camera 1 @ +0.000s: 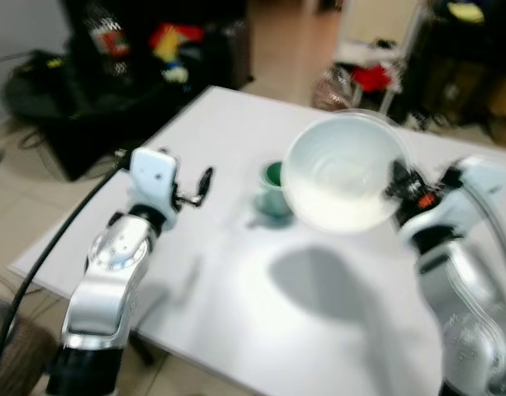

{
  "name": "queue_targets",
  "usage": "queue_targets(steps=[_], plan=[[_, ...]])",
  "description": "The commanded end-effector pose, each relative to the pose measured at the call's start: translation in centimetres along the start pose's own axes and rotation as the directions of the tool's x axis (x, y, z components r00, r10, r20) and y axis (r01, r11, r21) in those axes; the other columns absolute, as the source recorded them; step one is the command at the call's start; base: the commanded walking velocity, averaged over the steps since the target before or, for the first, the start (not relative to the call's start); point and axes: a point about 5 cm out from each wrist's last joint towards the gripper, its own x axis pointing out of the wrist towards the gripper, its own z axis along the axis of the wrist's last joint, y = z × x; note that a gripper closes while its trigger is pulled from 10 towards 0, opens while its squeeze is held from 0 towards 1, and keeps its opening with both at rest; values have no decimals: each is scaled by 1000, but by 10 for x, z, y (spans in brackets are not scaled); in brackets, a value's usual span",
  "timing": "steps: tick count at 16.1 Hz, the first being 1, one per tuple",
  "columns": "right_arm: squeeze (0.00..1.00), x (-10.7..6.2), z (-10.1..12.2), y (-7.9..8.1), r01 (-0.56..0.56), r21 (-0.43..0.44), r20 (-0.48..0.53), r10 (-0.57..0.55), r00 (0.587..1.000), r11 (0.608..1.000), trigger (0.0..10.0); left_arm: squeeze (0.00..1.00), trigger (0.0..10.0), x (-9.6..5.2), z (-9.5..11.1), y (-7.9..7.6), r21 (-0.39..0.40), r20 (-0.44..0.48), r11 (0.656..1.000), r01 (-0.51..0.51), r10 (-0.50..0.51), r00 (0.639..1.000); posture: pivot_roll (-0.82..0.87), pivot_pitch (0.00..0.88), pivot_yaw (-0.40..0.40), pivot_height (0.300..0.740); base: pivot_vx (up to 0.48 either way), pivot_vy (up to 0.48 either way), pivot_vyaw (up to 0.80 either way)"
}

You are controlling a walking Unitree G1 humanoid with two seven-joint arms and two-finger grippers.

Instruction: Setting the table

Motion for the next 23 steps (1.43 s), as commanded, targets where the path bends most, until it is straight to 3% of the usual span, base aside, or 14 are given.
queue_targets(steps=[1,3,6,9,11,13,17,23], plan=[[0,1,2,-4,19,24,-5,-19,1000,1000,10000,0,10000,-1,3,-2,5,5,1000,31,-31,1000,-19,0,0,740,0,0,0],[0,9,1,-22,97,63,-71,-92,993,993,10000,0,10000,-4,5,-11,-11,9,984,177,-177,984,-20,0,5,740,0,0,0],[0,20,-3,-40,179,37,-154,-171,973,983,10000,0,10000,-4,5,-19,-8,9,953,302,-302,953,-24,0,18,740,0,0,0],[0,37,-11,-52,187,130,-240,-152,959,974,10000,0,10000,-1,6,-26,-18,1,915,402,-402,916,-30,0,28,740,0,0,0],[0,46,-19,-53,170,164,-285,-118,951,972,10000,0,10000,-2,4,-28,-22,-14,893,450,-451,893,-31,0,37,740,0,0,0],[0,69,-33,-50,160,254,-320,-74,945,954,10000,0,10000,-8,-5,-34,-46,-63,831,554,-556,829,-29,0,45,740,0,0,0],[0,88,-49,-49,167,273,-369,-57,928,947,10000,0,10000,-16,-9,-38,-103,-90,769,631,-638,764,-18,0,41,740,0,0,0],[0,98,-58,-50,198,274,-412,-71,908,941,10000,0,10000,-20,-10,-35,-100,-107,767,633,-641,760,-7,0,33,740,0,0,0]])
